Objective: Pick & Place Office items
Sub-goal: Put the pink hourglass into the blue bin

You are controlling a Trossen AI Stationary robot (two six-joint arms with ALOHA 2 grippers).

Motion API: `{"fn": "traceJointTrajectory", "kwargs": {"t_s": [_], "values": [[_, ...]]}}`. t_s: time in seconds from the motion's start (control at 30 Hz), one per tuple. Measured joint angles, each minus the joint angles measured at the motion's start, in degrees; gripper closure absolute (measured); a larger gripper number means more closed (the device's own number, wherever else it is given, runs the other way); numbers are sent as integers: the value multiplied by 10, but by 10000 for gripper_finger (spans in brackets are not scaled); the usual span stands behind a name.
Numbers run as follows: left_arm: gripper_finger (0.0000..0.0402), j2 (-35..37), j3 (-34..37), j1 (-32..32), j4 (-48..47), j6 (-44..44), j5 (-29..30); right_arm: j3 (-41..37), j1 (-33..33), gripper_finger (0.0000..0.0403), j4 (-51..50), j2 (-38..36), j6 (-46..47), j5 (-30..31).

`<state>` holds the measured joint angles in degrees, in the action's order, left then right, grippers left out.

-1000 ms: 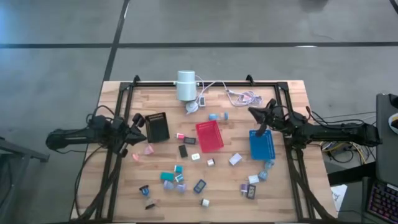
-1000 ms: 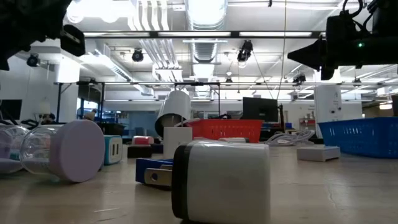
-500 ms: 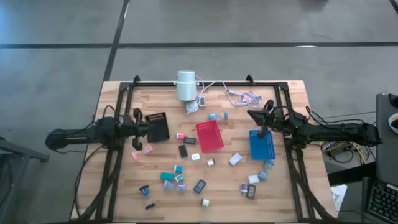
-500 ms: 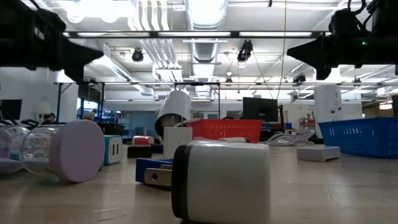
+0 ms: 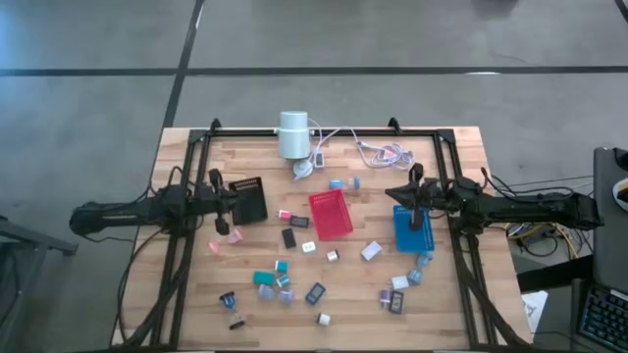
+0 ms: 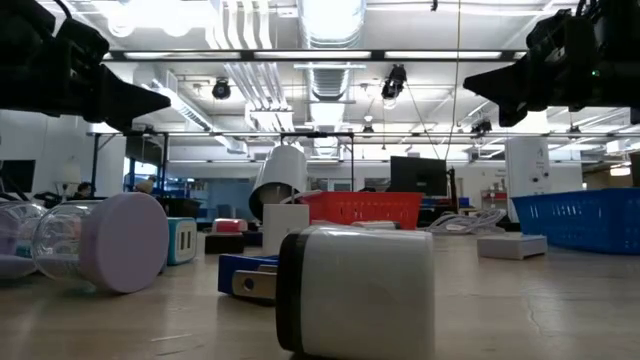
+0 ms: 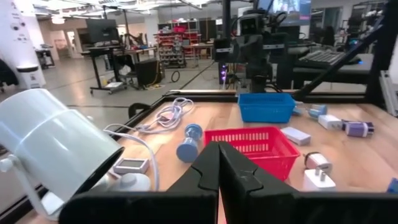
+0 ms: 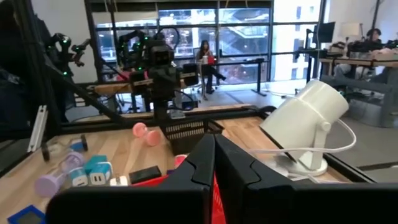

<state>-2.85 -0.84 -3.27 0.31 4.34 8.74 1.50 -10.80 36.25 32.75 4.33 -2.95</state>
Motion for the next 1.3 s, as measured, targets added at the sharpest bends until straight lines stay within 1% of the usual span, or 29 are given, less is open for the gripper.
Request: {"fn": "traceJointTrajectory", "kwargs": {"t_s": [0.77, 1.03, 1.2, 1.3], "values": [[396, 0, 1, 0, -2, -11, -14, -3, 0, 394, -3, 0, 11, -4], [393, 0, 1, 0, -2, -9, -13, -5, 0, 394, -14, 0, -5, -1], [398, 0, 1, 0, -3, 0, -15, -5, 0, 394, -14, 0, -14, -1], [400, -1, 2, 0, -2, -18, -15, -5, 0, 394, -14, 0, -14, 0]]}}
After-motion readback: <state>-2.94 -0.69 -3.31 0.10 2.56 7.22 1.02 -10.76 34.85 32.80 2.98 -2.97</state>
